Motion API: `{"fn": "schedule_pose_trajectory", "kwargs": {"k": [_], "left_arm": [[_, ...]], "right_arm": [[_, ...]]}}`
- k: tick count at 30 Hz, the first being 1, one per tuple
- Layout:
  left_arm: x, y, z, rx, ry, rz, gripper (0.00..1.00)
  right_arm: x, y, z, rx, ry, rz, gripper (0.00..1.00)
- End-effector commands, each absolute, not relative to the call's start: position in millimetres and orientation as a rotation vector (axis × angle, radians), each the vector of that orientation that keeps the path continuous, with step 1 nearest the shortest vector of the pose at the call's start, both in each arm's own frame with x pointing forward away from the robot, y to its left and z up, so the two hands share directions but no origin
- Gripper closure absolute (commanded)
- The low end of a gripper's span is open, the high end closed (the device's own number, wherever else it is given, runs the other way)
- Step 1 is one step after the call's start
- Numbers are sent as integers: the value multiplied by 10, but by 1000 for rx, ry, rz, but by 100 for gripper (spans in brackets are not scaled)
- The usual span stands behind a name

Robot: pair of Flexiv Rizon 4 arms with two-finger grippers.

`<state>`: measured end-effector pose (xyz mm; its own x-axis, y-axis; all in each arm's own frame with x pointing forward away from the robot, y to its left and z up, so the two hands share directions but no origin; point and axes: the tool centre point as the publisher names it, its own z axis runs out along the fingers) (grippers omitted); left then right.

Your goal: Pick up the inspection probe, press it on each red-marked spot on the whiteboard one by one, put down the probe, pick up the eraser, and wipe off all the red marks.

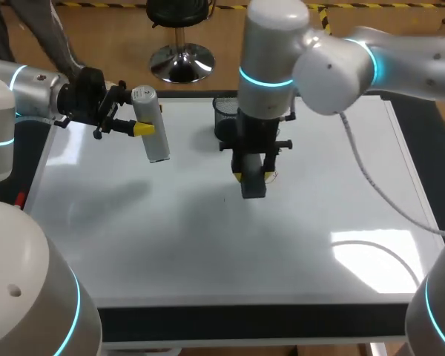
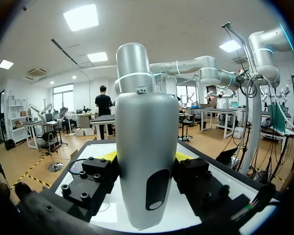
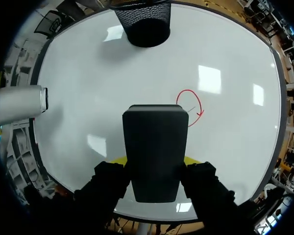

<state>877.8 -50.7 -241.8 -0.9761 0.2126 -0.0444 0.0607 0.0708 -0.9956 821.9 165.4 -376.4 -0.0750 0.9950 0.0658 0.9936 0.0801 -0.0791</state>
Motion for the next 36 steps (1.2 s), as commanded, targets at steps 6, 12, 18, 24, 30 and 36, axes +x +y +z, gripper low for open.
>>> {"fn": "schedule_pose_trajectory", "kwargs": {"k": [6, 12, 18, 24, 30, 36], "left_arm": [[8773, -502, -2408, -287, -2214, 2051, 100], [8773, -502, -2408, -287, -2214, 2051, 100], [8773, -502, -2408, -287, -2214, 2051, 100], [8773, -502, -2408, -287, -2214, 2051, 100], [8773, -502, -2408, -287, -2214, 2051, 100], [8773, -502, -2408, -287, -2214, 2051, 100]], "right_arm": [[8403, 1846, -3883, -2066, -2230, 83, 100], [8534, 1885, -3953, -2053, -2208, 82, 100], [8623, 1953, -4022, -2051, -2206, 101, 100], [8683, 2015, -4074, -2044, -2200, 103, 100], [8737, 2044, -4147, -2039, -2192, 111, 100], [8775, 1995, -4215, -2041, -2161, 121, 100]]}}
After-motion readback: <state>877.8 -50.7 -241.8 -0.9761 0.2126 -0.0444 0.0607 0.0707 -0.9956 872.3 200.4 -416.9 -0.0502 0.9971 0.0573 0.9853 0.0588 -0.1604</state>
